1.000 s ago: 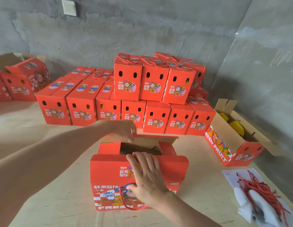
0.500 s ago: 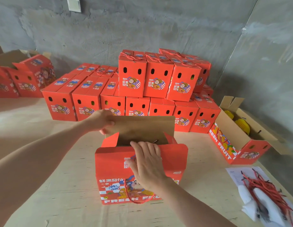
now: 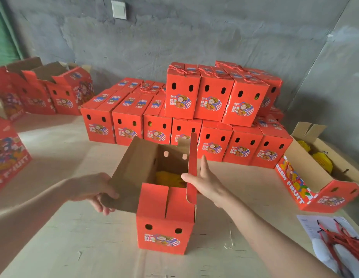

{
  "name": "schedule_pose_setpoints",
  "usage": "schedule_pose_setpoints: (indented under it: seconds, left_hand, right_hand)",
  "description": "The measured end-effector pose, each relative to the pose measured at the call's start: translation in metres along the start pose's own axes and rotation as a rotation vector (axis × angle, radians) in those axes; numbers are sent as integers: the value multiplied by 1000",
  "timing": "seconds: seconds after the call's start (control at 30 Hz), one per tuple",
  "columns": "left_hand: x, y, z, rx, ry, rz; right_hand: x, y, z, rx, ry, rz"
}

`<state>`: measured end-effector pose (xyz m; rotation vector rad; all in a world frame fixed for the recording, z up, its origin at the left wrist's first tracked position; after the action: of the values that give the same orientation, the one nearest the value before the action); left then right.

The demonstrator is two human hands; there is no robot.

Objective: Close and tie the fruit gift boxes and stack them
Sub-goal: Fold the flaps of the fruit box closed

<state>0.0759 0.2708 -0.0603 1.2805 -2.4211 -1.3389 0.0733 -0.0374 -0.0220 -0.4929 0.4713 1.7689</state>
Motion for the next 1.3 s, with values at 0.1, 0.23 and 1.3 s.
schedule_pose_setpoints:
  seconds: [0.1, 0.23, 1.3]
  left_hand:
    - [7, 6, 2, 38, -47, 81]
    - [-6, 7, -30, 200, 218, -246]
    - [55, -9, -67, 667, -69, -1071]
  right_hand:
    - [-6, -14, 12, 56, 215, 53]
    - [-20, -24, 21, 14, 338, 73]
    - [-99, 15, -61, -307, -93, -481]
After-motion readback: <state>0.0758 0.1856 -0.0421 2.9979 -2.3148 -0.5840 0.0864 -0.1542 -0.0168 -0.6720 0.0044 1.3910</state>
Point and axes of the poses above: each hand's wrist, its own y-axis away from the middle knuckle, its own x-axis out of the palm, z = x × y, the point moved 4 cm from there along -y, towards the middle knuckle, and after that the axes turned 9 degrees about -x, right-handed, at the moved point
